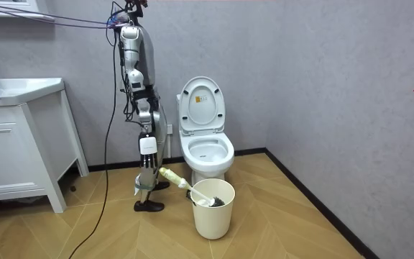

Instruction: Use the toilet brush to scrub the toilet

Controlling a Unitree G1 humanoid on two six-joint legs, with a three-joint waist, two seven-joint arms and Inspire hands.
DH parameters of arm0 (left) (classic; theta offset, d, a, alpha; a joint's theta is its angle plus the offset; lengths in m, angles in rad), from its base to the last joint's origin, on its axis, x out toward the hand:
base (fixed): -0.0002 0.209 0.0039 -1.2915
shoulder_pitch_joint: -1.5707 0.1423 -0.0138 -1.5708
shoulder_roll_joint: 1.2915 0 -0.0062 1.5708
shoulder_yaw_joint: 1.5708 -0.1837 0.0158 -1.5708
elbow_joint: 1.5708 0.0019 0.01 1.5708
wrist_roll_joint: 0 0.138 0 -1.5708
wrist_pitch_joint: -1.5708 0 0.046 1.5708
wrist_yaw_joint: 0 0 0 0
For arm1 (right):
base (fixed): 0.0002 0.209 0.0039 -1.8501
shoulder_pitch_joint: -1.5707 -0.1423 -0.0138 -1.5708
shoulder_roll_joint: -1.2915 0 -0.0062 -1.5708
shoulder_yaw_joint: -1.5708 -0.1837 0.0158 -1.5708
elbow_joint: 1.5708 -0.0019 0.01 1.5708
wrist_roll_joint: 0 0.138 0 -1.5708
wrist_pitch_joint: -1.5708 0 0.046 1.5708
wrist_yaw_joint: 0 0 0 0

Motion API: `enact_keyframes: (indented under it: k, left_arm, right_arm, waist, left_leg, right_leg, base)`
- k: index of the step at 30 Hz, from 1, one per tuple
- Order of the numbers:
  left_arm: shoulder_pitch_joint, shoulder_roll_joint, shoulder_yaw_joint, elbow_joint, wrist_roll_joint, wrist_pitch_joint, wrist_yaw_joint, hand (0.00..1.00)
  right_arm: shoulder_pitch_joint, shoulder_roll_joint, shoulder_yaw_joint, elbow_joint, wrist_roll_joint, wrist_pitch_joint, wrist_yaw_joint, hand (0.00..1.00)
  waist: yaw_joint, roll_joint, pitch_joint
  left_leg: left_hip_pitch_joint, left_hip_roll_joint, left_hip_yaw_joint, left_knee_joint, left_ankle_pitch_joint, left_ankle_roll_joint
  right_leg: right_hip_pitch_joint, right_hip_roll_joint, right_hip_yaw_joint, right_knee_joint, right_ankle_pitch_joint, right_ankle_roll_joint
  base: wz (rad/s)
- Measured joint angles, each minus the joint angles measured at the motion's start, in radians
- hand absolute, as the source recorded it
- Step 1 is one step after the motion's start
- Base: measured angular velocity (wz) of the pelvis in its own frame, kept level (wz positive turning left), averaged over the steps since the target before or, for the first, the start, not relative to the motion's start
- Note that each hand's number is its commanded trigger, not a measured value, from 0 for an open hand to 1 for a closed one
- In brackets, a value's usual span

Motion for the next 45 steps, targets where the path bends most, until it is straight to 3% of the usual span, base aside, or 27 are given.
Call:
enact_keyframes:
  k: [15,24,36,41,45]
  left_arm:
    - [0.043,-0.012,0.049,-0.020,-0.086,0.002,-0.005,0.00]
    - [0.071,-0.014,0.145,-0.032,-0.088,0.011,0.003,0.00]
    - [0.097,-0.012,0.221,-0.056,-0.122,0.018,0.030,0.00]
    - [0.105,-0.010,0.251,-0.101,-0.138,0.029,0.053,0.00]
    - [0.109,-0.004,0.282,-0.110,-0.138,0.029,0.063,0.00]
  right_arm:
    - [0.013,0.001,-0.021,0.007,0.072,0.018,-0.015,0.00]
    - [0.038,0.003,-0.097,0.034,0.213,0.041,-0.072,0.00]
    - [0.059,0.000,-0.307,0.046,0.400,0.054,-0.181,0.00]
    - [0.053,-0.010,-0.374,0.008,0.615,0.050,-0.256,0.00]
    - [0.035,-0.021,-0.408,-0.017,0.675,0.050,-0.289,0.00]
  waist:
    - [-0.004,-0.004,0.0002]
    - [-0.006,-0.007,0.0017]
    - [-0.018,-0.021,0.0043]
    - [-0.019,-0.025,0.0033]
    - [-0.022,-0.038,0.0013]
  left_leg:
    - [0.010,-0.002,0.000,-0.014,0.000,0.000]
    - [0.037,-0.010,-0.002,-0.024,0.000,0.000]
    - [0.046,-0.015,-0.004,-0.029,-0.001,0.002]
    - [0.049,-0.015,-0.004,-0.031,-0.001,0.002]
    - [0.050,-0.015,-0.003,-0.035,-0.001,0.002]
  right_leg:
    - [0.006,-0.001,0.005,0.000,-0.003,-0.002]
    - [0.025,-0.006,0.007,-0.003,-0.012,0.001]
    - [0.030,-0.010,0.010,0.000,-0.013,0.004]
    - [0.029,-0.009,0.018,0.001,-0.014,0.004]
    - [0.026,-0.008,0.025,0.001,-0.014,0.004]
  base:
    - [0.00]
    - [0.00]
    - [0.00]
    - [-0.02]
    - [-0.06]
